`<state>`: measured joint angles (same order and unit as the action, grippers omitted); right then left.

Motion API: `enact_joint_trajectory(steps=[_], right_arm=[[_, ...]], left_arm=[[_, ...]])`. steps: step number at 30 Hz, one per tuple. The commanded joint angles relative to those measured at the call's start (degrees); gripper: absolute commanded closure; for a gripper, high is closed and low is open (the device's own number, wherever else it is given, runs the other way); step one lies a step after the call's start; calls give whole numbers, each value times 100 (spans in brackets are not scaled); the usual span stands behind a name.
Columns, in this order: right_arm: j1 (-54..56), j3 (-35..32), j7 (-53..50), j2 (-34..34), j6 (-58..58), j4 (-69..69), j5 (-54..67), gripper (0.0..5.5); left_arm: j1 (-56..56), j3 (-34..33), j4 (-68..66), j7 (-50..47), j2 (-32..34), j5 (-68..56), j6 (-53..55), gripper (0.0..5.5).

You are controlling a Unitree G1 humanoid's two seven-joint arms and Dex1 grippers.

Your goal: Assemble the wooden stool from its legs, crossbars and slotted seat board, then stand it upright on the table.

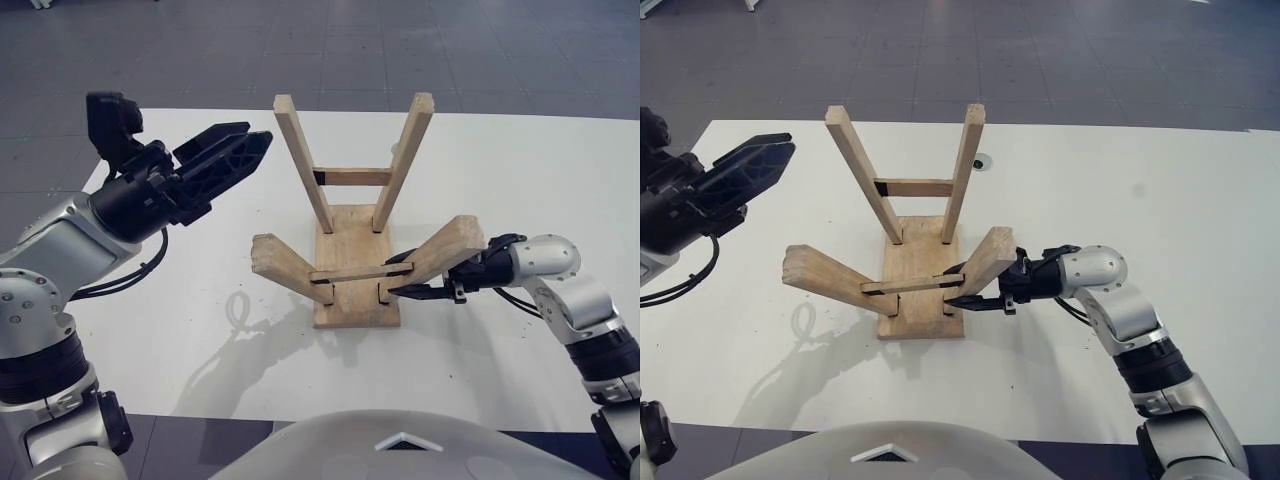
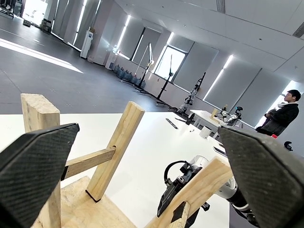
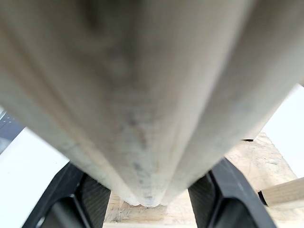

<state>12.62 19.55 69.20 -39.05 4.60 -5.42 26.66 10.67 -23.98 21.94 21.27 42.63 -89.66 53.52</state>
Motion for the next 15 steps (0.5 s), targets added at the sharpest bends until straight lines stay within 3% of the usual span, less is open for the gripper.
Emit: enact_joint_trajectory(steps=[1,9,11,15], right_arm=[[-462,1054,-1106,-552,1803,303,-2013,347],[-476,1373,-1675,-469,1661,763,-1989,347],[-429,1382,-1798,-422,1690,801,-1909,347],[-419,1449,-1950,-431,1685,804,-1813,347]], left_arm=[[456,330,325,-538,-25,200,-159,0],[2542,808,243,-2694,309,21,-181,0],[3074,1237,425,-3081,491,186,210,0],[3374,2480,1570,-3362,871,1205,1250,75]])
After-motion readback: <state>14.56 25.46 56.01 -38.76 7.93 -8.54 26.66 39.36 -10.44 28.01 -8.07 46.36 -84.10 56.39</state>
